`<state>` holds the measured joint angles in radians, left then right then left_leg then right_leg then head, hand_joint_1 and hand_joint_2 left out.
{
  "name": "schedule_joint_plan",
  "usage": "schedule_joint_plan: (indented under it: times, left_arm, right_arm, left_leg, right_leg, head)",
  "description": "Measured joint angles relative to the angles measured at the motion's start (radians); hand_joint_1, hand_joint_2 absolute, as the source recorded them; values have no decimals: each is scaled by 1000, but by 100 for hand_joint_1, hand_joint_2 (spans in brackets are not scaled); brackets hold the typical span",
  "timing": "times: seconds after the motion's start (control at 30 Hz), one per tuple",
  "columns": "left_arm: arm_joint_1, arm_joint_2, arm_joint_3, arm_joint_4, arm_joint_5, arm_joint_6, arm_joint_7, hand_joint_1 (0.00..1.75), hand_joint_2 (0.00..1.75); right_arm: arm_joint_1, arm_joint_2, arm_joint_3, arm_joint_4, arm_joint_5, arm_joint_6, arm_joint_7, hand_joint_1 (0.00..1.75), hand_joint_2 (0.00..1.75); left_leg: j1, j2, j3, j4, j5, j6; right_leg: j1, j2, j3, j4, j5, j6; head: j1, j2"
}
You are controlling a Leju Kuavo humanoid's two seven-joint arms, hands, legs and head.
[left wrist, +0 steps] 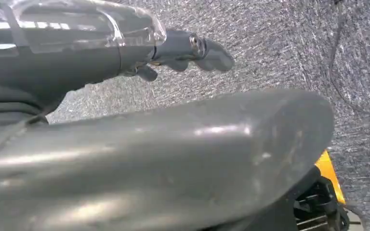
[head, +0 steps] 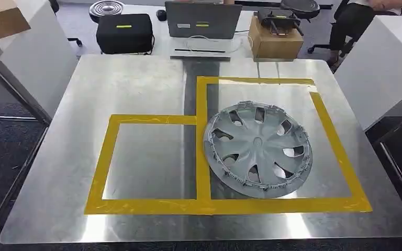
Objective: Take the parts from the cabinet and place them on the table.
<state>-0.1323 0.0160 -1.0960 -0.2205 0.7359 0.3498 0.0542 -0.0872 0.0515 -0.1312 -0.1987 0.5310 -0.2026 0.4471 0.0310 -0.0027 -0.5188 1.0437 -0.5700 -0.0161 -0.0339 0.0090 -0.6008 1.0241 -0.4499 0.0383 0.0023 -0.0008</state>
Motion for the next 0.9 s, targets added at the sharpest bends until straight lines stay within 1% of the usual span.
schedule_joint_plan:
  times: [0.03, 0.07, 0.1, 0.13, 0.17, 0.2, 0.23, 0.27, 0.3, 0.33, 0.37, 0.4, 0.43, 0.47, 0.5, 0.53, 0.57, 0.6, 0.63, 0.67, 0.7, 0.73, 0.77, 0.8, 0.83, 0.87, 0.9]
  left_arm:
    - [-1, 0, 0, 0, 0, 0, 0, 0, 0]
    - [-2, 0, 0, 0, 0, 0, 0, 0, 0]
    - [-1, 0, 0, 0, 0, 0, 0, 0, 0]
    - [-1, 0, 0, 0, 0, 0, 0, 0, 0]
    - [0, 0, 0, 0, 0, 0, 0, 0, 0]
    - [0, 0, -1, 0, 0, 0, 0, 0, 0]
    - [0, 1, -1, 0, 0, 0, 0, 0, 0]
    - [0, 2, -2, 0, 0, 0, 0, 0, 0]
    - [0, 1, -3, 0, 0, 0, 0, 0, 0]
    - [0, 1, -4, 0, 0, 0, 0, 0, 0]
    - [0, -5, -4, -2, 0, 0, 0, 0, 0]
    - [-2, -7, -4, -3, 0, 0, 0, 0, 0]
    - [-2, -7, -4, -3, 0, 1, 2, 0, 0]
    - [-2, -8, -5, -3, 0, 0, 2, 0, 0]
    - [-1, -11, -5, -3, 0, 0, 3, 0, 0]
    - [-1, -10, -5, -3, 0, 0, 3, 0, 0]
    - [-1, -9, -5, -3, 0, 0, 4, 0, 0]
    - [-1, -8, -5, -3, 0, 0, 4, 0, 0]
    - [-2, -8, -5, -3, 0, 0, 4, 0, 0]
    - [-2, -7, -5, -3, 0, 0, 4, 0, 0]
    - [-1, -4, -5, -3, 0, 0, 4, 0, 0]
    - [-1, -3, -5, -3, 0, 0, 5, 0, 0]
    - [-1, -2, -5, -3, 0, 0, 5, 0, 0]
    - [-1, -1, -5, -3, 0, 0, 5, 0, 0]
    - [-2, 1, -5, -3, 0, 0, 5, 0, 0]
    - [-6, 0, -5, -3, -1, 0, 5, 0, 0]
    - [-6, -2, -5, -4, -1, 0, 5, 0, 0]
  right_arm:
    - [2, 0, 0, 1, 0, 0, 0, 0, 0]
    - [2, 0, 0, 1, 0, 0, 0, 0, 0]
    - [2, 1, 0, 2, 0, 0, 0, 0, 0]
    - [1, 1, 0, 2, 0, 0, 0, 0, 0]
    - [1, 1, 0, 2, 0, 0, 0, 0, 0]
    - [1, 1, 0, 2, 0, 0, 0, 0, 0]
    - [2, 1, 0, 2, 0, 0, 0, 0, 0]
    - [2, 2, 0, 3, 0, 0, 0, 0, 0]
    - [1, 2, 0, 3, 0, 0, 0, 0, 0]
    - [0, 2, 0, 3, 0, 0, 0, 0, 0]
    - [-2, -3, 0, 3, 0, 0, 0, 0, 0]
    - [-1, -8, 1, 3, 0, 0, 0, 0, 0]
    - [-2, -3, 1, 3, 1, -1, 0, 0, 0]
    - [-2, -6, 1, 4, 0, -1, 1, 0, 0]
    - [-1, -6, 1, 4, 0, -1, 1, 0, 0]
    - [-2, -6, 1, 5, 0, -1, 2, 0, 0]
    - [-5, -6, 1, 5, 0, -1, 2, 0, 0]
    - [-6, -5, 1, 5, 0, -1, 2, 0, 0]
    - [-5, -3, 1, 5, 0, -1, 2, 0, 0]
    - [-4, -2, 1, 6, 0, 0, 2, 0, 0]
    - [-4, 1, 1, 6, -1, 0, 2, 0, 0]
    - [-4, 1, 1, 6, -1, 0, 2, 0, 0]
    - [-4, 2, 1, 6, -2, 0, 2, 0, 0]
    - [-4, 2, 1, 6, -2, 0, 2, 0, 0]
    - [-5, 3, 1, 6, -3, 0, 2, 0, 0]
    - [-7, 2, 1, 6, -5, 0, 2, 0, 0]
    - [-6, 1, 1, 6, -6, -1, 3, 0, 0]
  left_leg:
    - [1, 1, -3, -4, 8, 12]
    - [-1, 1, -9, -4, 13, 19]
    - [-4, 2, -16, -3, 18, 26]
    - [-8, 4, -23, -3, 22, 31]
    - [-14, 5, -29, -3, 26, 34]
    - [-19, 6, -35, -2, 30, 37]
    - [-24, 6, -39, -2, 32, 39]
    - [-30, 6, -41, -2, 36, 40]
    - [-37, 4, -42, -2, 39, 41]
    - [-42, 3, -41, -3, 41, 42]
    - [-36, 3, -43, -3, 43, 42]
    - [-45, 2, -48, 0, 47, 37]
    - [-34, 2, -54, -1, 54, 29]
    - [-28, 1, -56, -4, 59, 23]
    - [-27, 1, -55, -8, 65, 16]
    - [-32, 0, -57, -6, 60, 12]
    - [-31, 0, -66, 5, 34, 6]
    - [-29, 0, -79, 43, -12, 1]
    - [-26, 0, -100, 107, -61, -7]
    - [-22, -1, -121, 176, -101, -15]
    - [-19, 0, -133, 224, -123, -21]
    - [-16, 0, -126, 237, -122, -27]
    - [-12, 2, -95, 202, -100, -34]
    - [-6, 3, -48, 134, -69, -41]
    - [0, 5, 10, 50, -38, -49]
    - [5, 3, 44, -21, -49, -54]
    - [-4, -5, 29, -7, -37, -40]
  right_leg:
    - [-3, -2, -4, 4, -7, 3]
    - [-2, -6, -14, 31, -43, 4]
    - [-1, -6, -37, 97, -94, 5]
    - [0, -6, -67, 181, -143, 5]
    - [0, -6, -92, 258, -179, 3]
    - [3, -6, -105, 309, -197, -2]
    - [8, -6, -97, 310, -190, -9]
    - [15, -6, -66, 268, -164, -21]
    - [24, -5, -18, 188, -126, -39]
    - [37, -4, 34, 99, -90, -61]
    - [54, -2, 70, 25, -84, -95]
    - [52, -4, 81, 12, -83, -105]
    - [61, -2, 74, 6, -73, -95]
    - [62, -2, 72, 6, -68, -98]
    - [65, -2, 73, -1, -58, -101]
    - [54, -4, 84, -41, -44, -106]
    - [50, -9, 82, -56, -32, -90]
    - [48, -8, 75, -62, -23, -92]
    - [46, -9, 63, -61, -17, -84]
    - [44, -12, 51, -57, -11, -79]
    - [42, -14, 38, -51, -6, -76]
    - [38, -15, 22, -43, -1, -69]
    - [33, -16, 5, -32, 3, -63]
    - [28, -16, -10, -20, 7, -57]
    - [23, -16, -26, -5, 10, -52]
    - [22, -16, -40, 13, 12, -44]
    - [26, -14, -46, 18, 16, -34]
  head:
    - [4, 0]
    - [7, 0]
    - [13, 0]
    - [16, 0]
    - [18, 0]
    - [18, 0]
    - [19, 0]
    - [19, 0]
    - [20, 0]
    - [21, 0]
    - [18, 0]
    - [7, 0]
    - [11, 0]
    - [13, 0]
    - [16, 0]
    - [20, 0]
    - [19, 0]
    - [14, 0]
    - [12, 0]
    - [10, 0]
    - [9, 0]
    - [8, 0]
    - [7, 0]
    - [6, 0]
    - [6, 0]
    - [4, 0]
    - [-3, 0]
